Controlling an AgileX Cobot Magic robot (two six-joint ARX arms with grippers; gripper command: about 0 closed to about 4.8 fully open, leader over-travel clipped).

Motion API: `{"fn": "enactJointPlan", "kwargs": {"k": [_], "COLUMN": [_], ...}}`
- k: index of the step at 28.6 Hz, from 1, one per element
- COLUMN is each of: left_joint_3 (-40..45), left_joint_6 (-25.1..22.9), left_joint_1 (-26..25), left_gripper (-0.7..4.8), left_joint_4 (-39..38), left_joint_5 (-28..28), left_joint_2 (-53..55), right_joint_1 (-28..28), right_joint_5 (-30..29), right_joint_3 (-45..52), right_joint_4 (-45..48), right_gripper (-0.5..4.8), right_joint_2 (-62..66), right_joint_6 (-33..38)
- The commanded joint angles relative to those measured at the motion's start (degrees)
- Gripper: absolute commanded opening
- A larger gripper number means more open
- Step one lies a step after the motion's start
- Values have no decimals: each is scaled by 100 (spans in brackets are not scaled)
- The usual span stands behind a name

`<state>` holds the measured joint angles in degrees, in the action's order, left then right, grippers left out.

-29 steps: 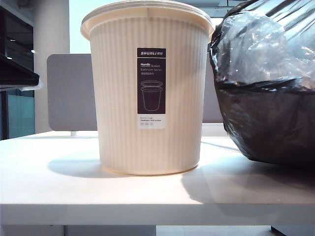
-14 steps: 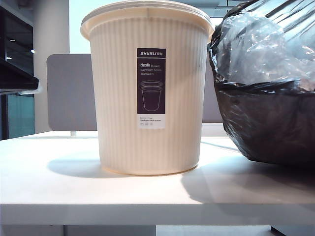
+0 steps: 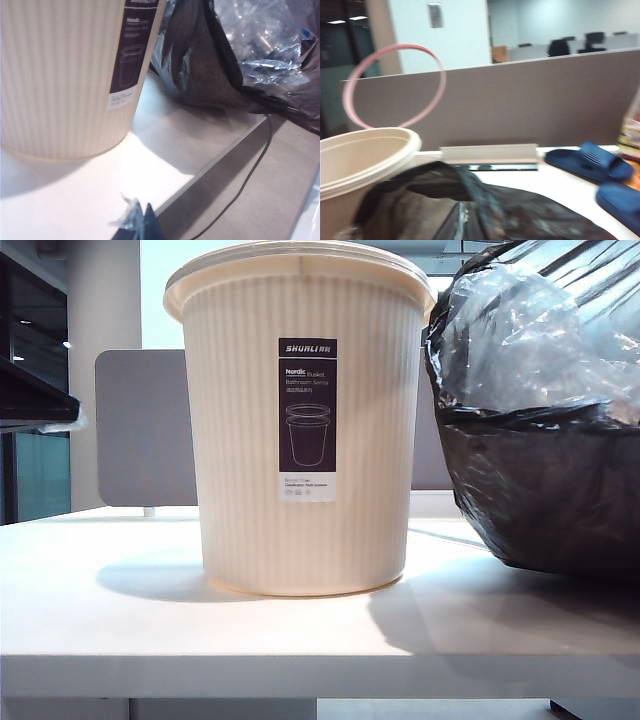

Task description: Open the ring lid of the trash can, pull out the black garbage bag inside, and place it on the table.

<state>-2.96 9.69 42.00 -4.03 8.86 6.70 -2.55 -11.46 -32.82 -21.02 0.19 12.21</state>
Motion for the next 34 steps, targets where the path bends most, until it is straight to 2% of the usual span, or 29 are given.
{"fn": "enactJointPlan", "kwargs": {"k": [1,9,20,25,34], "left_joint_3": [-15,-13,-13,-13,-13], "left_joint_6": [87,87,83,50,-328], "left_joint_1": [4,4,4,4,2], "left_gripper": [-5,-5,-5,-5,-4], "left_joint_4": [105,380,420,420,468], "left_joint_5": [149,289,282,280,225], "left_joint_2": [7,7,7,7,7], "right_joint_1": [4,4,7,7,4], "right_joint_5": [313,409,413,417,560], "right_joint_3": [98,715,2094,2487,2741], "right_joint_4": [0,669,2457,2608,2605], "right_gripper": [-1,-1,-1,-1,-1], "right_joint_2": [4,4,4,2,2], "right_joint_6": [11,-2,529,584,579]}}
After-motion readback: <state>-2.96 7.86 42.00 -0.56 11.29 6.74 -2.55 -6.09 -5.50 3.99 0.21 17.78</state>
